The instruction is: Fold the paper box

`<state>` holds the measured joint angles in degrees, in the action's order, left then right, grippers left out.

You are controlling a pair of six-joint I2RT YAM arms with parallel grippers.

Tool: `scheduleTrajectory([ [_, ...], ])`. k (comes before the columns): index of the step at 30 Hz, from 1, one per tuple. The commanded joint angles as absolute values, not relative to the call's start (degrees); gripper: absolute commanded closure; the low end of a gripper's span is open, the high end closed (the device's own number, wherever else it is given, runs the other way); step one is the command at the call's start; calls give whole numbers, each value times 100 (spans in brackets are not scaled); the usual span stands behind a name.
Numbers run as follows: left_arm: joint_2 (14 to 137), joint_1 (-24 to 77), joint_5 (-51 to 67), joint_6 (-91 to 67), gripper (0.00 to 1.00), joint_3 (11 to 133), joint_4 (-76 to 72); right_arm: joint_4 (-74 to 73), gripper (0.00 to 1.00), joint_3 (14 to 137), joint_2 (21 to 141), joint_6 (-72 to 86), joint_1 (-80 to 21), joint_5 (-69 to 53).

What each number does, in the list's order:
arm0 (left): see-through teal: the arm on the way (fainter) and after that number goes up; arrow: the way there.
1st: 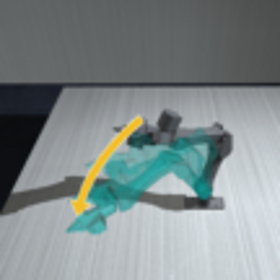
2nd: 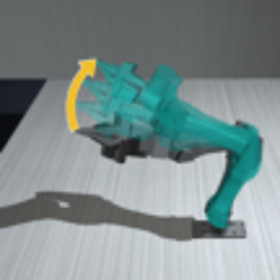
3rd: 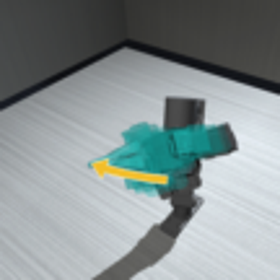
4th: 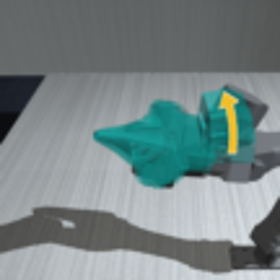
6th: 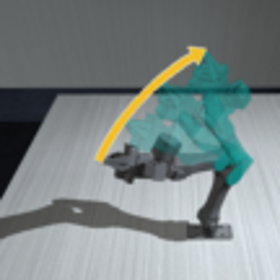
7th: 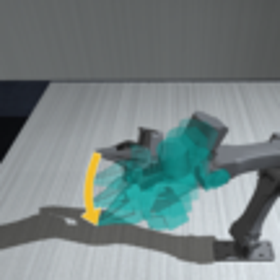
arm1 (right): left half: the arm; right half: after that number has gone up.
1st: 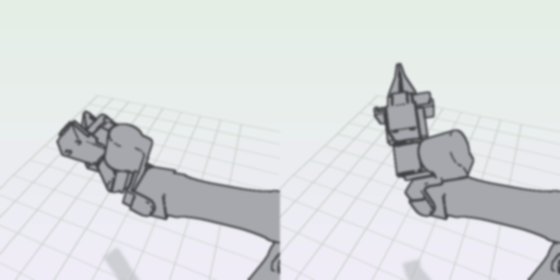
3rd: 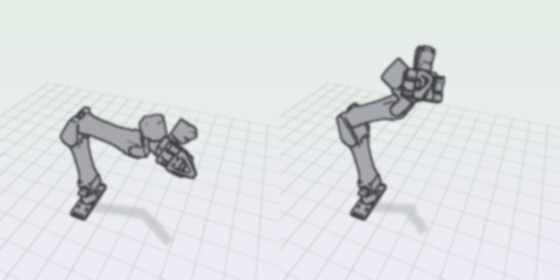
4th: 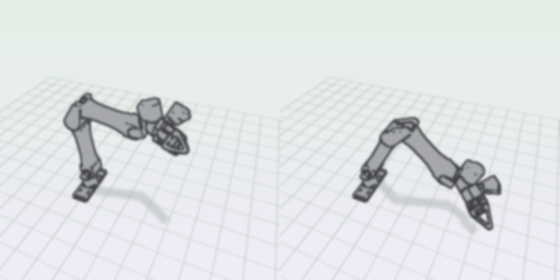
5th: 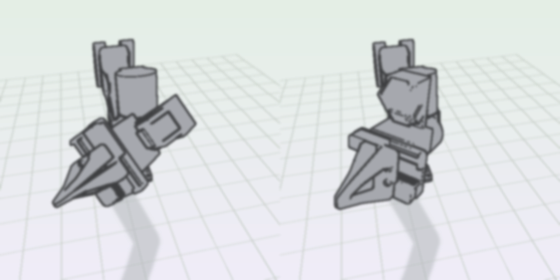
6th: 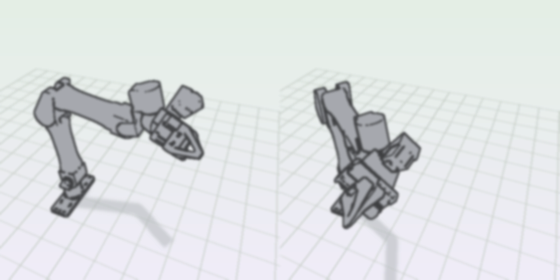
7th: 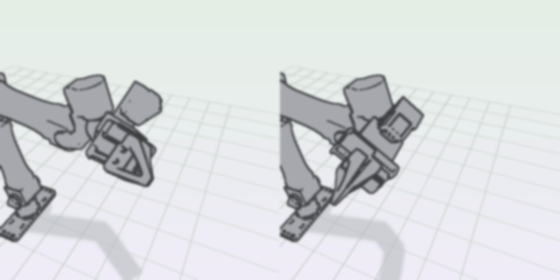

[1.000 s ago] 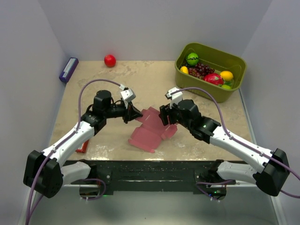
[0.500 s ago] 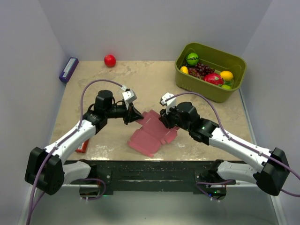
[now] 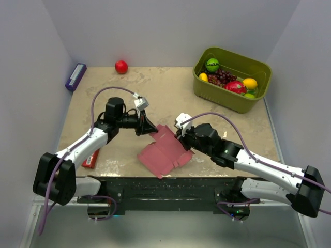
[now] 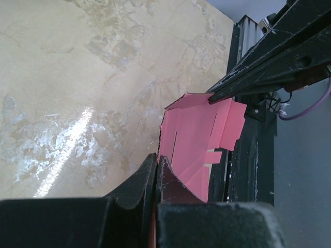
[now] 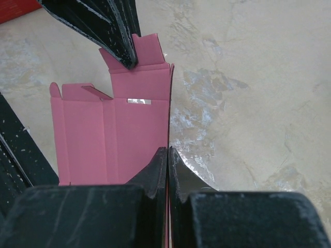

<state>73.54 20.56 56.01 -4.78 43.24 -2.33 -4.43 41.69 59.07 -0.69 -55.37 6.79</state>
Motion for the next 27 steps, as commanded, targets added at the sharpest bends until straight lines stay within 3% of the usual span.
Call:
scheduleTrajectory([
  [1, 7540, 1960, 6072, -808, 100, 4403, -721, -176, 100, 4131, 5836, -307, -5713, 703],
  [11, 7673, 1977, 5890, -494, 100, 4526, -232, -297, 97, 4156, 5660, -80, -5818, 958],
  [12, 7612, 2099, 5784, -283, 100, 4552, -159, -342, 91, 4218, 5678, -44, -5818, 1036],
  [13, 7481, 2135, 5748, -273, 100, 4527, -150, -386, 73, 4375, 5695, 261, -5818, 1081],
  [17, 7392, 2162, 6002, -281, 100, 4465, -264, -676, 35, 4789, 5748, 352, -5801, 993],
  [18, 7409, 2162, 6064, -255, 100, 4474, -246, -694, 29, 4851, 5774, 282, -5801, 950],
  [21, 7409, 2206, 6257, -176, 100, 4518, -158, -747, 21, 5115, 5958, 185, -5713, 906],
  [27, 7356, 2250, 6363, -158, 100, 4500, -150, -686, 24, 5458, 6459, 35, -5485, 247],
])
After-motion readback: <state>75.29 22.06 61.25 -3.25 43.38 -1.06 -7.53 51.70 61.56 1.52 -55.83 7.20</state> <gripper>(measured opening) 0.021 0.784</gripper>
